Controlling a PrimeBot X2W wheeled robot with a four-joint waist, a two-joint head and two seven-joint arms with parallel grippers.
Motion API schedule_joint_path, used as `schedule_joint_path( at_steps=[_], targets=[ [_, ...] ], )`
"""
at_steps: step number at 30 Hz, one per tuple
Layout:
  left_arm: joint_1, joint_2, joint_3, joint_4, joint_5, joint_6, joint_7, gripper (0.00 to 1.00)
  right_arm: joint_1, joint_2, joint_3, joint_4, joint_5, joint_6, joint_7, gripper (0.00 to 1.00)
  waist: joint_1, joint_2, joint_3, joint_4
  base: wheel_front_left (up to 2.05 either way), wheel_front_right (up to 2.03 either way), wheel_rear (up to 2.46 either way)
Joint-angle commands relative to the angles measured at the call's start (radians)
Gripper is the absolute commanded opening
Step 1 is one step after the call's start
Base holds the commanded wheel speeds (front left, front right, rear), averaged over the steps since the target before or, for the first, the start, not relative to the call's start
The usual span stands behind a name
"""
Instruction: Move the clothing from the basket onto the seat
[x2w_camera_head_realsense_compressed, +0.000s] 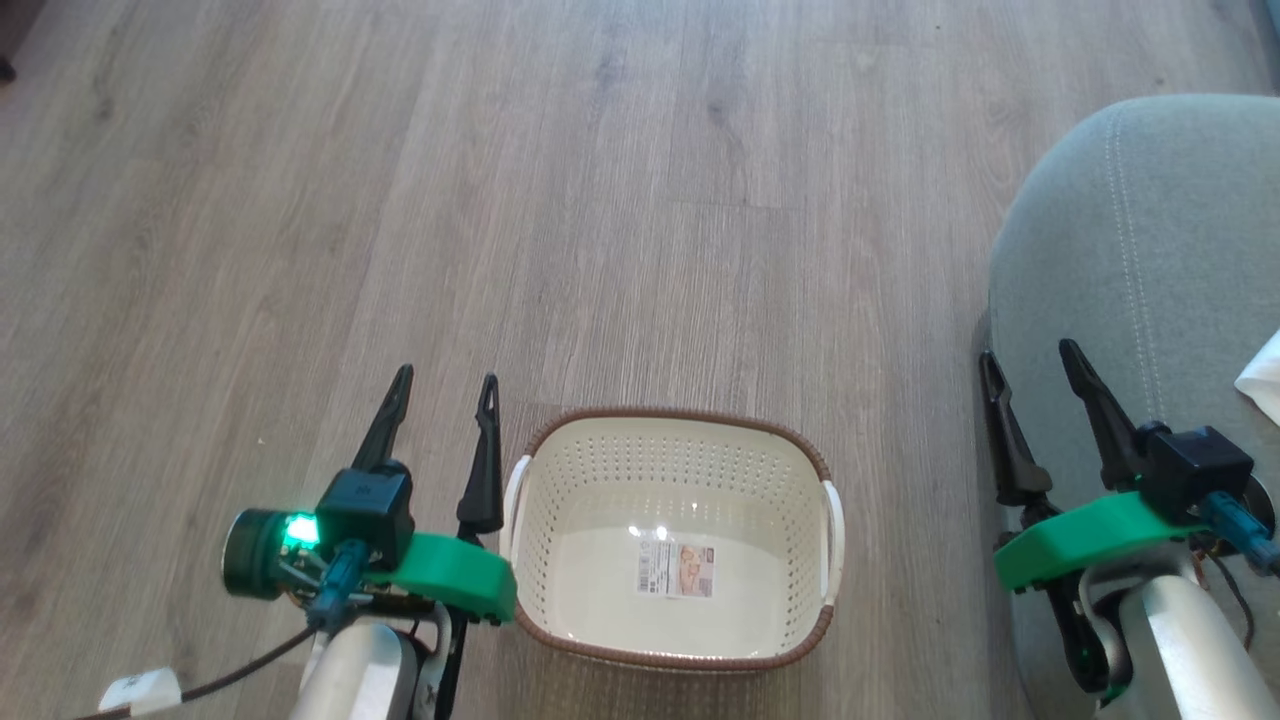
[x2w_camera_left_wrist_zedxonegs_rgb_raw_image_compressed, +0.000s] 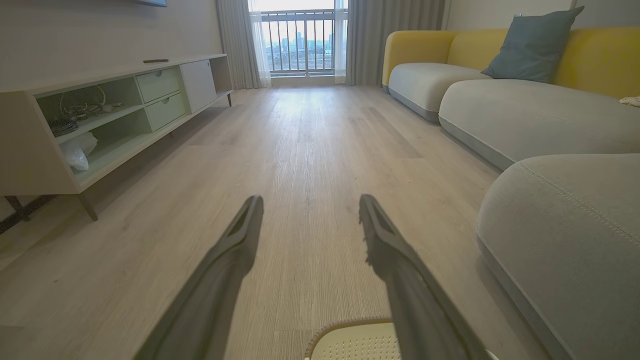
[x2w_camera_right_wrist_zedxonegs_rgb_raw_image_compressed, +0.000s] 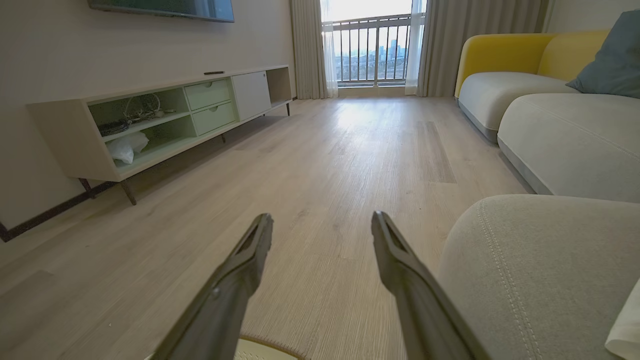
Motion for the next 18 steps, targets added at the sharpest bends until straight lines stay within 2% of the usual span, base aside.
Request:
schedule_joint_path(
  at_steps=[1, 13, 18],
  targets=[
    [-0.009, -0.001, 0.039, -0.024, -0.002, -0.001, -0.005, 1.00, -0.007, 0.005, 0.013, -0.028, -0.005, 0.000, -0.006, 1.00, 0.0001, 0.0000, -0.003, 0.003, 0.00, 0.00, 0.00],
    [0.009, -0.001, 0.046, -0.005, 0.004, 0.011, -0.005, 1.00, 0.008, 0.028, -0.002, -0.006, 0.002, 0.000, -0.006, 1.00, 0.0001, 0.0000, -0.023, 0.004, 0.00, 0.00, 0.00],
    [0.015, -0.001, 0.050, -0.003, -0.008, 0.001, -0.005, 1.00, 0.008, 0.030, -0.002, -0.001, 0.004, 0.000, -0.006, 1.00, 0.0001, 0.0000, -0.025, -0.001, 0.00, 0.00, 0.00]
  ],
)
